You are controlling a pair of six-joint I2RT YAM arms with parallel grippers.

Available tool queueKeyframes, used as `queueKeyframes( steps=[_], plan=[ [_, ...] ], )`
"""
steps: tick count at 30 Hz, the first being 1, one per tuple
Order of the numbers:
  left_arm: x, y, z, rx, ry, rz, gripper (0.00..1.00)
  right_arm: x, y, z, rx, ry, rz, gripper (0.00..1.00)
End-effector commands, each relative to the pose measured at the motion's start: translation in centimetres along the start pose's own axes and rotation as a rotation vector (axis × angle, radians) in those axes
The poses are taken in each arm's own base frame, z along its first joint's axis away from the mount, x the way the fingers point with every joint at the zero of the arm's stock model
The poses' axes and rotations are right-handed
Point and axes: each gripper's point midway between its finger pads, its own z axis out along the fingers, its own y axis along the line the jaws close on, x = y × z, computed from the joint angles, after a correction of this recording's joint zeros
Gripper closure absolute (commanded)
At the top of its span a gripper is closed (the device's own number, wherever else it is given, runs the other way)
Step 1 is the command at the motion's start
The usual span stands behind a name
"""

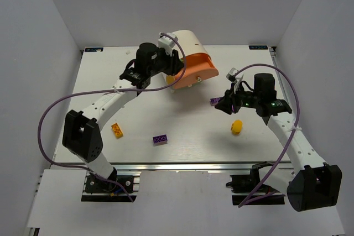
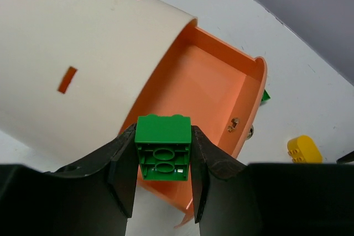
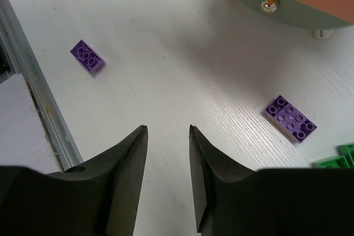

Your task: Sort the legos into containers by color

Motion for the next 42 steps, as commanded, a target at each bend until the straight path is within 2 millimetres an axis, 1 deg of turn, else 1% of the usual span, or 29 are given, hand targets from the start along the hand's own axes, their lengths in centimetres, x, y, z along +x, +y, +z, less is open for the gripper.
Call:
queueKeyframes(
  steps=[1, 4, 5, 8, 12, 13, 14, 18, 19, 21, 22, 23, 24, 25, 26, 27, 28, 29, 30, 31, 32, 33, 35, 36, 37, 39, 40, 41, 42],
  plan=[
    [-3.5, -2.3, -0.1, 0.061, -0.085, 0.041, 0.85, -1.9, -0.8, -1.1, 0.059, -0.034, -0.013, 0.57],
    [-3.1, -3.0, 0.7, 0.067, -0.078, 0.046, 0.72, -2.0, -1.4, -1.2, 0.079, -0.036, 0.008, 0.49],
    [-3.4, -2.9, 0.9, 0.062, -0.083, 0.045, 0.63, -1.9, -1.8, -1.2, 0.088, -0.035, 0.023, 0.42],
    [-3.2, -3.2, 1.5, 0.047, -0.081, 0.053, 0.41, -2.2, -2.2, -1.3, 0.097, -0.032, 0.05, 0.31],
    [-3.9, -2.7, 1.7, 0.017, -0.095, 0.062, 0.3, -2.4, -3.2, -1.7, 0.126, -0.031, 0.088, 0.28],
    [-4.5, -2.7, 1.7, 0.013, -0.106, 0.067, 0.3, -2.5, -3.3, -1.8, 0.129, -0.033, 0.093, 0.27],
    [-4.4, -2.5, 1.7, 0.005, -0.101, 0.07, 0.29, -2.6, -3.5, -1.8, 0.129, -0.033, 0.104, 0.28],
    [-5.5, -2.2, 1.5, -0.019, -0.112, 0.075, 0.3, -2.4, -4.3, -1.8, 0.15, -0.031, 0.131, 0.28],
    [-6.5, -2.2, 0.9, -0.029, -0.136, 0.074, 0.34, -2.1, -5.0, -1.9, 0.178, -0.021, 0.155, 0.29],
    [-7.3, -2.1, 0.0, -0.053, -0.148, 0.043, 0.48, -1.1, -7.3, -2.4, 0.284, 0.014, 0.193, 0.39],
    [-7.6, -2.1, -0.6, -0.067, -0.151, 0.026, 0.64, 0.1, -8.3, -2.0, 0.31, 0.055, 0.222, 0.45],
    [-8.1, -1.9, -2.2, -0.085, -0.157, 0.002, 0.72, 0.9, -9.7, -2.2, 0.37, 0.092, 0.234, 0.57],
    [-8.0, -2.1, -3.0, -0.087, -0.154, -0.041, 0.77, 0.9, -10.6, -2.5, 0.394, 0.106, 0.236, 0.6],
    [-7.9, -1.9, -4.0, -0.092, -0.153, -0.063, 0.8, 2.6, -11.5, -2.0, 0.391, 0.174, 0.241, 0.6],
    [-7.4, -2.2, -6.1, -0.099, -0.15, -0.101, 0.79, 3.2, -12.4, -2.1, 0.418, 0.21, 0.24, 0.59],
    [-6.8, -2.2, -7.2, -0.113, -0.147, -0.118, 0.73, 3.1, -13.2, -2.2, 0.434, 0.219, 0.228, 0.56],
    [-6.3, -2.1, -8.3, -0.132, -0.149, -0.132, 0.63, 4.1, -14.0, -1.7, 0.436, 0.259, 0.237, 0.51],
    [-3.6, -1.9, -8.9, -0.15, -0.103, -0.177, 0.41, 4.9, -14.9, -1.9, 0.457, 0.303, 0.209, 0.37],
    [-4.3, -2.3, -11.3, -0.152, -0.142, -0.193, 0.35, 5.3, -15.6, -2.0, 0.471, 0.324, 0.21, 0.33],
    [-3.5, -2.3, -12.2, -0.162, -0.138, -0.208, 0.31, 5.7, -16.4, -1.5, 0.467, 0.352, 0.204, 0.26],
    [-2.5, -1.7, -13.2, -0.206, -0.127, -0.227, 0.27, 6.2, -17.0, -1.6, 0.472, 0.385, 0.177, 0.23],
    [-1.1, -1.7, -14.7, -0.222, -0.127, -0.265, 0.26, 6.6, -17.6, -1.6, 0.478, 0.404, 0.172, 0.21],
    [0.7, -1.3, -16.2, -0.266, -0.115, -0.316, 0.26, 7.5, -18.8, -1.2, 0.475, 0.452, 0.148, 0.19],
    [3.1, -1.0, -16.5, -0.285, -0.082, -0.337, 0.26, 7.8, -19.2, -1.2, 0.475, 0.465, 0.141, 0.19],
    [3.0, -1.2, -17.7, -0.287, -0.107, -0.352, 0.26, 8.4, -19.6, -0.8, 0.46, 0.486, 0.137, 0.18],
    [4.5, -1.1, -18.4, -0.307, -0.1, -0.405, 0.26, 8.3, -20.1, -0.7, 0.421, 0.495, 0.085, 0.18],
    [5.5, -1.0, -19.1, -0.314, -0.1, -0.419, 0.26, 9.0, -20.1, -0.3, 0.385, 0.516, 0.067, 0.17],
    [6.0, -1.0, -19.3, -0.32, -0.098, -0.445, 0.26, 8.4, -19.9, 0.1, 0.33, 0.503, 0.035, 0.17],
    [6.4, -1.0, -19.4, -0.323, -0.098, -0.457, 0.26, 9.0, -19.4, -0.1, 0.283, 0.528, 0.029, 0.17]
  ],
)
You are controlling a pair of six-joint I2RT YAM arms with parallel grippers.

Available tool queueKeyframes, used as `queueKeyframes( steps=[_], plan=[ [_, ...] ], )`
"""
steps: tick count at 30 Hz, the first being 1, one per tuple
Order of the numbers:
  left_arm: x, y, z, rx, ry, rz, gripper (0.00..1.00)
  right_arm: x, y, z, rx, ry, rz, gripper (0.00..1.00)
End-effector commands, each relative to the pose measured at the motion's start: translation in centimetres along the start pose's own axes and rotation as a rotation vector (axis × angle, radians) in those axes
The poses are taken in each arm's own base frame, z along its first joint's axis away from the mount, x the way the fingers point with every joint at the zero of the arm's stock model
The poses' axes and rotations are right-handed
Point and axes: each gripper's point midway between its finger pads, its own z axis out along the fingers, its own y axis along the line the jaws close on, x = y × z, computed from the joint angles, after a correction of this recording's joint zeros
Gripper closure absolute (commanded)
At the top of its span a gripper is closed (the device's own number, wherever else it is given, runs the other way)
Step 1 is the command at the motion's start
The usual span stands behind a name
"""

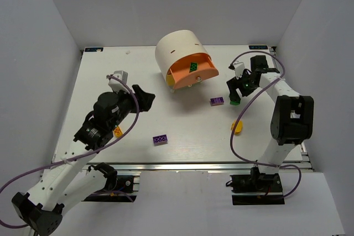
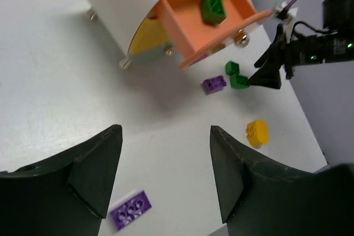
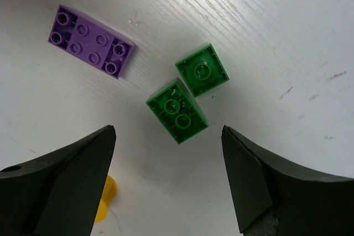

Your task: Sort the legos into containers by color

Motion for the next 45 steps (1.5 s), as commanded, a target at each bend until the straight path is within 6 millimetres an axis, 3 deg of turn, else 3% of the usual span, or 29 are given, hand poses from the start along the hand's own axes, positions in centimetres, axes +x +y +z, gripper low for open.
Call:
queueKeyframes(
  steps=[1, 9, 20, 27, 30, 31, 33, 36, 37, 38, 39, 40, 42, 45],
  plan=[
    [2.6, 2.0, -0.7, -0.078, 0.041, -0.091, 0.26, -0.3, 0.0, -0.1, -0.099, 0.012, -0.182, 0.18],
    [3.6, 2.2, -0.3, -0.085, 0.074, -0.087, 0.25, 0.3, -0.7, 1.7, -0.171, 0.043, -0.276, 0.21],
    [4.5, 2.1, 0.2, -0.078, 0.099, -0.096, 0.24, 2.7, -1.0, 4.3, -0.163, 0.093, -0.316, 0.27],
    [4.8, 2.1, 0.3, -0.08, 0.108, -0.1, 0.24, 3.4, -1.2, 5.5, -0.161, 0.089, -0.313, 0.42],
    [4.9, 2.2, 0.3, -0.08, 0.108, -0.103, 0.24, 3.3, -1.0, 5.3, -0.158, 0.077, -0.317, 0.59],
    [5.0, 2.2, 0.3, -0.081, 0.111, -0.105, 0.24, 3.2, -0.9, 5.2, -0.158, 0.073, -0.323, 0.69],
    [4.9, 2.1, 0.2, -0.078, 0.106, -0.108, 0.24, 3.2, -0.8, 4.2, -0.151, 0.059, -0.325, 0.78],
    [4.9, 2.1, 0.1, -0.074, 0.103, -0.111, 0.24, 3.4, 1.0, 1.7, -0.198, 0.05, -0.361, 0.89],
    [4.8, 2.0, 0.0, -0.067, 0.099, -0.114, 0.24, 4.1, 3.1, 0.5, -0.279, 0.05, -0.355, 0.91],
    [4.9, 1.9, 0.0, -0.063, 0.101, -0.116, 0.24, 4.0, 4.3, -0.7, -0.327, 0.025, -0.416, 0.92],
    [5.0, 1.9, 0.0, -0.058, 0.1, -0.116, 0.24, 3.5, 4.7, -3.2, -0.332, -0.021, -0.442, 0.92],
    [5.3, 1.9, 0.1, -0.053, 0.105, -0.119, 0.24, 2.9, 7.1, -6.1, -0.402, -0.086, -0.501, 0.94],
    [5.4, 1.7, 0.2, -0.039, 0.105, -0.122, 0.24, 1.0, 8.9, -9.0, -0.424, -0.182, -0.553, 0.96],
    [5.9, 1.4, 0.6, -0.018, 0.116, -0.128, 0.24, -5.4, 10.5, -14.1, -0.362, -0.4, -0.605, 0.96]
  ],
)
